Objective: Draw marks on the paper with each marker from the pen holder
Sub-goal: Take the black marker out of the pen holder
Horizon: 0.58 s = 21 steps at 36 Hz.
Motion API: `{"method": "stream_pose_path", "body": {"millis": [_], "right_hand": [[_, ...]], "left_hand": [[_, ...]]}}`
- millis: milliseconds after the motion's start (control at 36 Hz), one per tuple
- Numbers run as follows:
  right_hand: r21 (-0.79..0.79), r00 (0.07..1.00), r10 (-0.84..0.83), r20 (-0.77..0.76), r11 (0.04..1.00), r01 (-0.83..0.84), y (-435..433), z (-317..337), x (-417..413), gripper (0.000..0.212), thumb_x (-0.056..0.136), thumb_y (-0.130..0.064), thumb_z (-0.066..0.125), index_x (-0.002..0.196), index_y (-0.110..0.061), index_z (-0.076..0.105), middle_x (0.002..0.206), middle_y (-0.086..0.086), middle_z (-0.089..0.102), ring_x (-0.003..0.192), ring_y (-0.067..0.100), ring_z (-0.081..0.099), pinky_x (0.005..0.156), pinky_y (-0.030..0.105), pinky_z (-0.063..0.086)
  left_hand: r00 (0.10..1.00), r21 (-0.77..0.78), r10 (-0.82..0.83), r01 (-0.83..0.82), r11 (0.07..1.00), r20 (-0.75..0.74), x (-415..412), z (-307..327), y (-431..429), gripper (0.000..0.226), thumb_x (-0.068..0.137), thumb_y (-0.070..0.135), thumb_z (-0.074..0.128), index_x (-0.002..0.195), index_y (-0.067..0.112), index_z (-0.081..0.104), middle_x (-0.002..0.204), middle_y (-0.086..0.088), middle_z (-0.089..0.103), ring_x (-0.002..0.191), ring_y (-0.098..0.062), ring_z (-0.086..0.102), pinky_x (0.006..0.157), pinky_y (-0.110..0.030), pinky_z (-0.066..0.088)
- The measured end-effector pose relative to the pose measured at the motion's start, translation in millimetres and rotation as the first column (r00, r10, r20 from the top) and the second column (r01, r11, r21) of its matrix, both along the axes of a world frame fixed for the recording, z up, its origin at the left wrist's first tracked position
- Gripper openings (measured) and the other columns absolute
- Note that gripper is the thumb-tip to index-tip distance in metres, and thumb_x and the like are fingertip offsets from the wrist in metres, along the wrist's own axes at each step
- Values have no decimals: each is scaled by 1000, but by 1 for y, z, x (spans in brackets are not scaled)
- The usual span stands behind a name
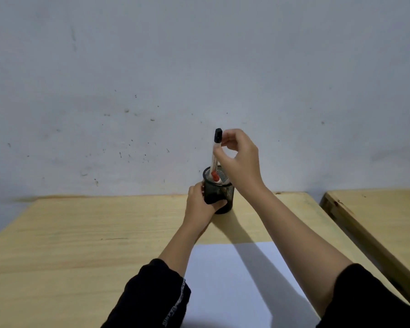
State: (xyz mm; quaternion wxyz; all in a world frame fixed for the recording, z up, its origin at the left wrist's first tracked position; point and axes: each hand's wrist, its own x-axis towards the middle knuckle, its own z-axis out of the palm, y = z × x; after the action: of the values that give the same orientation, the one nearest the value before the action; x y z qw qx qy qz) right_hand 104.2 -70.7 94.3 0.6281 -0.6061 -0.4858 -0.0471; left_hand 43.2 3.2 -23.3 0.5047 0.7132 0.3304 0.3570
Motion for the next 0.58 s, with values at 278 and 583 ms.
{"method": "stream_pose_path", "body": {"millis": [278, 583], "right_hand": [[113, 989, 127, -72, 987, -118, -66, 2, -38, 8, 91, -15, 57, 99, -17, 56, 101, 9, 61, 90, 17, 65, 78, 19, 49], [-226, 987, 128, -93, 963, -146, -115, -76, -62, 23, 84, -10, 65, 86, -33, 66, 88, -9, 66, 78, 9, 62, 70, 22, 49]], "left_hand": [[989, -115, 85, -71, 991, 117, -44, 24, -27, 39, 85, 16, 66, 121, 11, 52, 124, -2, 53, 117, -18, 52, 97, -42, 47], [949, 19, -213, 214, 977, 232, -119, 51, -75, 12, 93, 16, 56, 101, 18, 65, 87, -1, 67, 85, -15, 63, 92, -33, 51]]}}
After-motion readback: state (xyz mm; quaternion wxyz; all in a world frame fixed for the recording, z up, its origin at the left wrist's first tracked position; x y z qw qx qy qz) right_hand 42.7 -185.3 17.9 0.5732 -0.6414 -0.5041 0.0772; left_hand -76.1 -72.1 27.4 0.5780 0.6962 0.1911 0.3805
